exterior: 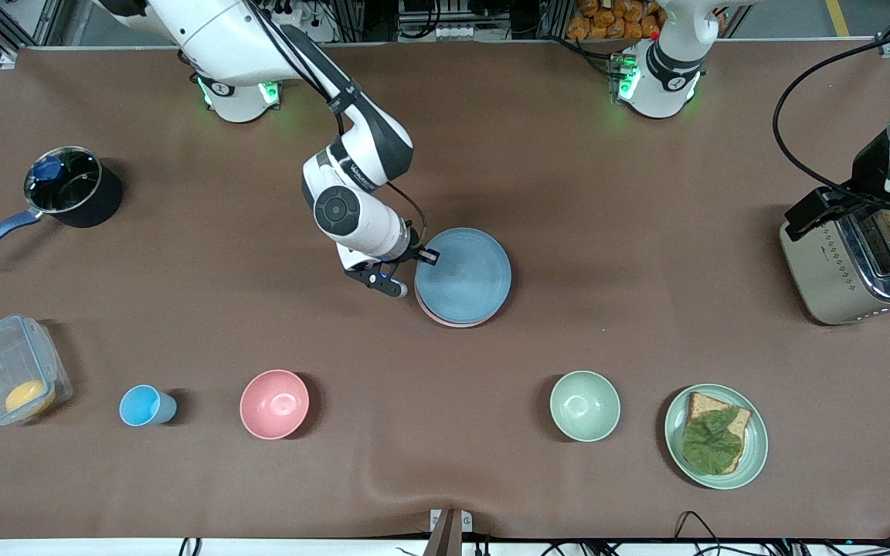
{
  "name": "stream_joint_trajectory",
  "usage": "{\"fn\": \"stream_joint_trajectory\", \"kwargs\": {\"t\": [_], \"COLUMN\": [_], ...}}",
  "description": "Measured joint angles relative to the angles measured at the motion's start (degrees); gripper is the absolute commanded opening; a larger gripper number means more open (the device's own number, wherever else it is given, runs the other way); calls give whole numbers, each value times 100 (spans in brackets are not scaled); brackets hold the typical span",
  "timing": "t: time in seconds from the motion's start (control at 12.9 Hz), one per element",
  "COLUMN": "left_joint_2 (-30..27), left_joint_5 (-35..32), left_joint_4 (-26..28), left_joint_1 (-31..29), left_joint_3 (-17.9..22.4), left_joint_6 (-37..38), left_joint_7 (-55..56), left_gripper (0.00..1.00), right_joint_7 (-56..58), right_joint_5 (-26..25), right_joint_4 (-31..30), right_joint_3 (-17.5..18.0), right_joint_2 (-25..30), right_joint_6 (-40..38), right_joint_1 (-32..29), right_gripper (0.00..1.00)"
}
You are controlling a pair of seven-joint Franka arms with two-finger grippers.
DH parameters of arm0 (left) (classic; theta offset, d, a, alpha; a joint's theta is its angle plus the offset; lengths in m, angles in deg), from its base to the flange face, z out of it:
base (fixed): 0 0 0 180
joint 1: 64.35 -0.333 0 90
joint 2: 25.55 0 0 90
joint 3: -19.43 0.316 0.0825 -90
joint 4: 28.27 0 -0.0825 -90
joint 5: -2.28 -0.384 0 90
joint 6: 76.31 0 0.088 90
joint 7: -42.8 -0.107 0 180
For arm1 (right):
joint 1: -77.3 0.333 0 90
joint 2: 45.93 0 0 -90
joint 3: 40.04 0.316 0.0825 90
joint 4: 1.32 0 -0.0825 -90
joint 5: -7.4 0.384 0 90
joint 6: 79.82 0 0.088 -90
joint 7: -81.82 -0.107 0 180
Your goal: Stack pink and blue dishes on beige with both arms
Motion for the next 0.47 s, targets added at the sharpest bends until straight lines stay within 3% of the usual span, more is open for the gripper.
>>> {"fn": "stream_joint_trajectory", "kwargs": {"t": [0.47], "left_joint_2": [0], "left_joint_5": [26], "left_joint_4": [-1], "left_joint_1": [0], "left_joint_3": [0], "left_joint_6": [0], "left_joint_7": [0], "left_gripper": [100], "right_joint_7": [185], "right_joint_5": [-729], "right_joint_4": [355], "right_joint_3": [-159], "right_joint_2": [139], "right_joint_6": [-441], "right_joint_1": [-120], "right_gripper": [100]}}
